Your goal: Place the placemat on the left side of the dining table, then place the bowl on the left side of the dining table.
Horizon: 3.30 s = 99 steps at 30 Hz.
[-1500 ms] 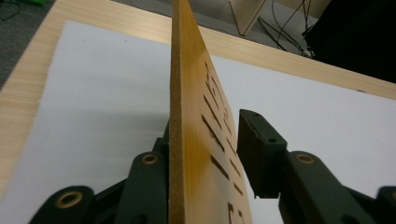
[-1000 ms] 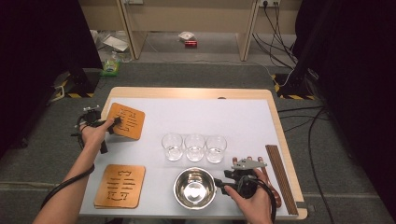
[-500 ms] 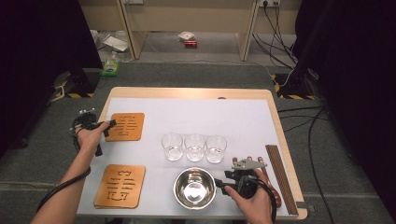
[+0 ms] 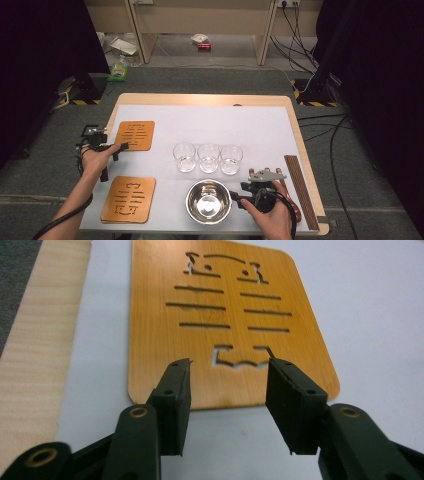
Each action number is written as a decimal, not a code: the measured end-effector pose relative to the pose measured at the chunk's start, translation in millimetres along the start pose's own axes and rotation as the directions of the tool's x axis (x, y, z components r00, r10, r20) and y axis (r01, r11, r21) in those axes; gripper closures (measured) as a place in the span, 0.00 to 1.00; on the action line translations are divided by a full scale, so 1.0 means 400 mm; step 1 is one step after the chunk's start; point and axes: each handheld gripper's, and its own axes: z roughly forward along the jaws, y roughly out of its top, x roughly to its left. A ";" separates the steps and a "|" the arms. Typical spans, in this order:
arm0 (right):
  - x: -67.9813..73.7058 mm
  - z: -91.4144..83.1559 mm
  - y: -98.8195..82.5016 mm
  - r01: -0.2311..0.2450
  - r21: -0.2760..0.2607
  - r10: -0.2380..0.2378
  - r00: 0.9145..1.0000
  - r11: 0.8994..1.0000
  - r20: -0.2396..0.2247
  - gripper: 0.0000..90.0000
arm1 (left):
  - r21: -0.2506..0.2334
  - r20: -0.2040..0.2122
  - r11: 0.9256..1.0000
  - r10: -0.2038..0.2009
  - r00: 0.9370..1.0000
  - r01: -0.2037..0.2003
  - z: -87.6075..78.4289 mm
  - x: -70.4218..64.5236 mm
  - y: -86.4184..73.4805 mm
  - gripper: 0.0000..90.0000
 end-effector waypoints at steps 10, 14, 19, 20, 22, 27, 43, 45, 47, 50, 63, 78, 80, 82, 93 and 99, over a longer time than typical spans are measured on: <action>0.001 0.004 -0.001 -0.001 0.006 0.001 1.000 1.000 -0.005 0.50 | 0.035 -0.026 0.999 0.011 1.000 -0.010 0.013 -0.009 -0.017 0.66; 0.000 0.005 -0.002 0.002 0.009 -0.002 1.000 1.000 -0.005 0.50 | 0.033 -0.025 0.999 0.000 1.000 0.001 0.016 -0.007 -0.013 0.67; 0.000 0.004 -0.002 0.003 0.010 -0.003 1.000 1.000 -0.003 0.50 | 0.031 -0.031 0.999 -0.004 1.000 0.005 0.022 -0.006 -0.006 0.67; 0.000 0.005 -0.002 0.003 0.010 -0.003 1.000 1.000 -0.004 0.50 | 0.035 -0.029 0.999 -0.006 1.000 0.007 0.022 -0.005 -0.004 0.68; 0.000 0.005 -0.003 0.000 0.012 0.000 1.000 1.000 -0.002 0.50 | 0.034 -0.030 0.999 -0.007 1.000 0.008 0.023 -0.004 -0.003 0.68; -0.002 0.004 -0.002 0.000 0.012 0.000 1.000 1.000 0.001 0.50 | 0.018 -0.037 1.000 0.007 0.999 -0.007 0.024 -0.007 -0.008 0.67; -0.048 -0.004 -0.010 -0.039 0.002 0.039 0.999 0.999 0.002 0.50 | -0.120 0.083 0.993 0.015 0.996 -0.005 -0.024 -0.044 -0.052 0.45; -0.052 -0.005 -0.010 -0.042 -0.003 0.042 0.999 0.999 0.000 0.50 | -0.128 0.086 0.992 0.033 0.996 -0.022 -0.030 -0.059 -0.049 0.43; -0.055 -0.007 -0.011 -0.046 -0.004 0.046 0.999 0.999 -0.002 0.50 | -0.130 0.079 0.991 0.051 0.996 -0.041 -0.035 -0.072 -0.046 0.43; -0.060 -0.010 -0.017 -0.047 -0.006 0.047 0.999 0.999 0.005 0.50 | -0.118 0.106 0.992 0.057 0.993 -0.044 -0.033 -0.092 -0.043 0.43; -0.069 -0.014 -0.007 -0.050 -0.011 0.050 0.999 0.999 0.010 0.50 | -0.113 0.146 0.991 0.088 0.985 -0.072 -0.046 -0.137 -0.060 0.45; -0.063 -0.020 0.000 -0.057 -0.012 0.057 0.997 0.998 0.047 0.50 | -0.138 0.184 0.983 0.143 0.972 -0.119 -0.128 -0.171 -0.077 0.44; -0.064 -0.022 0.001 -0.056 -0.012 0.056 0.997 0.998 0.053 0.50 | -0.143 0.183 0.983 0.144 0.972 -0.118 -0.135 -0.182 -0.080 0.44; -0.066 -0.022 0.000 -0.061 -0.011 0.062 0.997 0.998 0.050 0.50 | -0.150 0.190 0.980 0.155 0.969 -0.127 -0.141 -0.192 -0.085 0.44; -0.077 -0.029 -0.003 -0.068 -0.019 0.069 0.996 0.998 0.054 0.50 | -0.091 0.246 0.975 0.218 0.944 -0.201 -0.131 -0.271 -0.143 0.44; -0.074 -0.027 -0.002 -0.067 -0.017 0.067 0.996 0.998 0.053 0.50 | -0.087 0.253 0.972 0.233 0.939 -0.218 -0.132 -0.291 -0.155 0.44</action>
